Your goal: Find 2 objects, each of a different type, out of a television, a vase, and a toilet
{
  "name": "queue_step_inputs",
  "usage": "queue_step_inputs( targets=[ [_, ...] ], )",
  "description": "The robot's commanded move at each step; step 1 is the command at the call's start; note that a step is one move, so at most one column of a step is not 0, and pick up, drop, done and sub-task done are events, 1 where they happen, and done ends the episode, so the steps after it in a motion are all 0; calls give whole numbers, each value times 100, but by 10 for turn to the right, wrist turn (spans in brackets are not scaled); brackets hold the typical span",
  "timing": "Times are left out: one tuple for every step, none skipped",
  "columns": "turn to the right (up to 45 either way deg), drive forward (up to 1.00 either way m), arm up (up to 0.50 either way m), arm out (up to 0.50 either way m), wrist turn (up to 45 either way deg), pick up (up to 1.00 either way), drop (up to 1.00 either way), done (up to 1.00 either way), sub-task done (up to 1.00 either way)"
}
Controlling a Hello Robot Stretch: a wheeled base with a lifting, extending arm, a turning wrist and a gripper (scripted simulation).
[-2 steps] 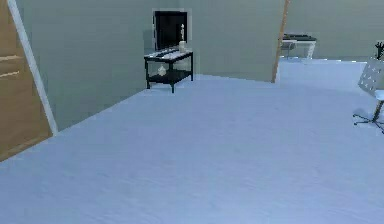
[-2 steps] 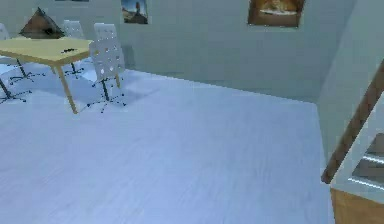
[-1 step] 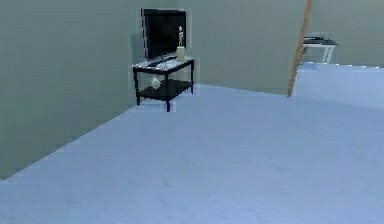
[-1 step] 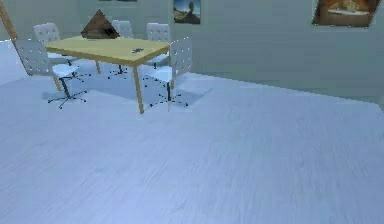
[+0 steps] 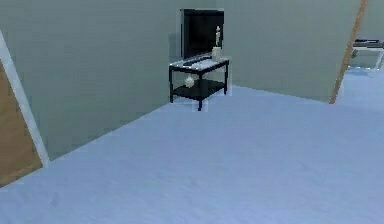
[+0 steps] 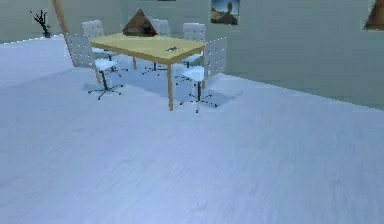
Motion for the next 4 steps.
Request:
queue_step_inputs(
  targets=[
    [0,100,0,0,0,0,0,0,0],
    [0,100,0,0,0,0,0,0,0],
    [0,40,0,0,0,0,0,0,0],
    [0,0,0,0,0,0,0,100,0]
  ],
)
